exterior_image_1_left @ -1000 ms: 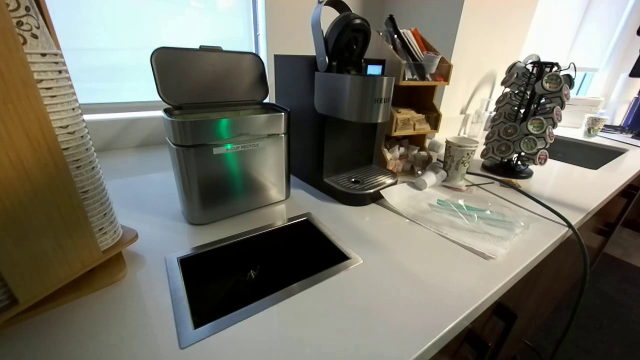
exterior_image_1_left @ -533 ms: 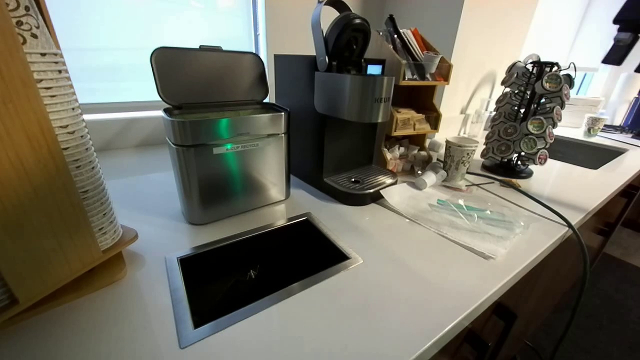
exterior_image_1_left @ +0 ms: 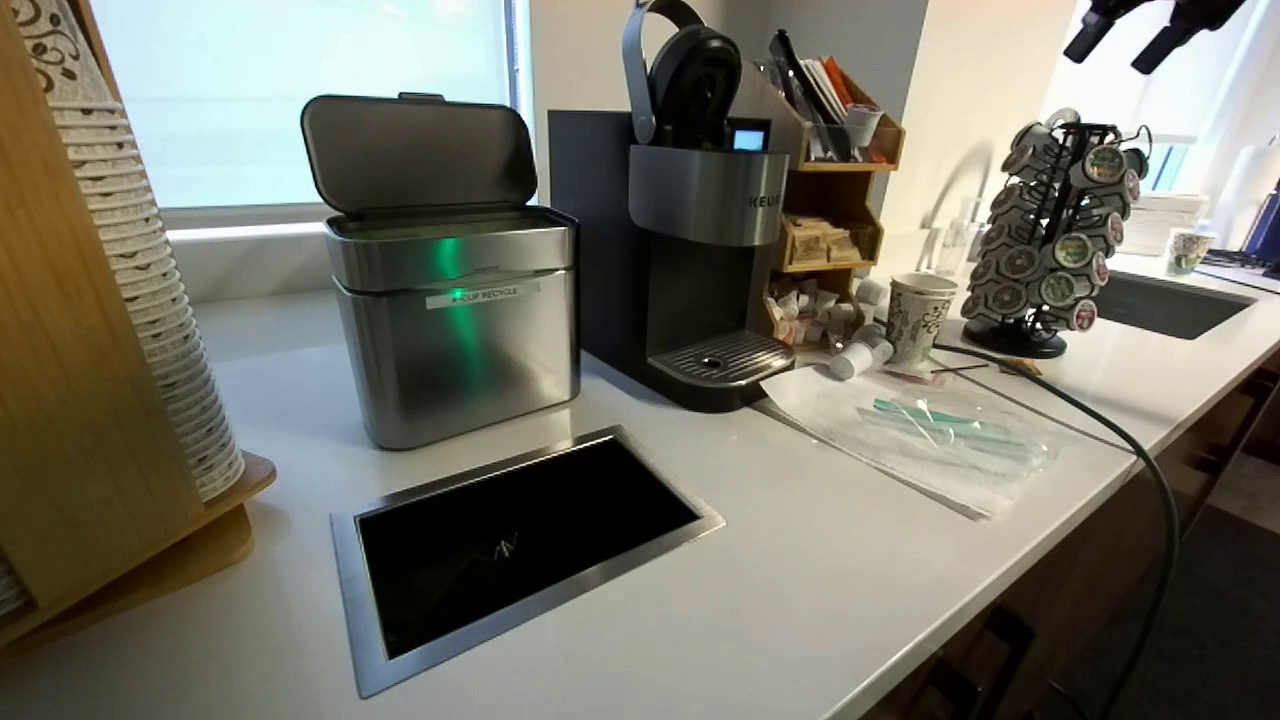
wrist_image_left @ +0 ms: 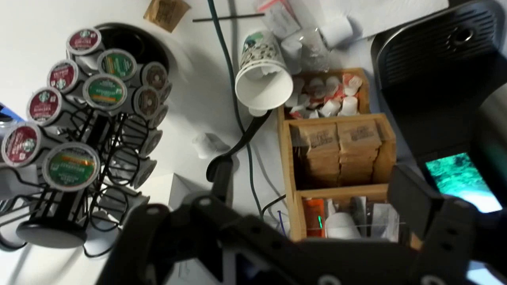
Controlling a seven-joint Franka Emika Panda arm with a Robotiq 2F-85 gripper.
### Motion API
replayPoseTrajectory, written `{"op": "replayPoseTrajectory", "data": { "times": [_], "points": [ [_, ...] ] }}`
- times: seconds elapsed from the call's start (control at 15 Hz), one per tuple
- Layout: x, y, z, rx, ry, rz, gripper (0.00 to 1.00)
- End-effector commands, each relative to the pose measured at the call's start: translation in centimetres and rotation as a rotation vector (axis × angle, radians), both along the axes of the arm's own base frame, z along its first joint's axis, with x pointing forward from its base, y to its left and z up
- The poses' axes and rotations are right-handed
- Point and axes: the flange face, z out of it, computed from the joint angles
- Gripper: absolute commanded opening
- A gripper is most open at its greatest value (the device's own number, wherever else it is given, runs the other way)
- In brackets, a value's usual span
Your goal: Remove the coffee pod from the top of the wooden stand and place it on the counter.
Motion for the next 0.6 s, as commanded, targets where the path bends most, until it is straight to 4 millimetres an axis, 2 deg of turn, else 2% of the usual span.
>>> {"op": "replayPoseTrajectory", "data": {
  "times": [0.0, 0.13, 0.33, 0.4, 0.47, 0.53],
  "points": [
    [5.8, -2.6, 1.5, -0.058, -0.032, -0.039, 1.00],
    [8.5, -3.8, 2.2, -0.077, -0.039, -0.069, 1.00],
    [11.5, -5.1, 2.7, -0.107, -0.027, -0.125, 1.00],
    [11.9, -5.4, 3.0, -0.113, -0.025, -0.135, 1.00],
    [10.3, -4.6, 2.6, -0.098, -0.041, -0.093, 1.00],
    [11.1, -5.0, 2.6, -0.104, -0.041, -0.103, 1.00]
  ]
}}
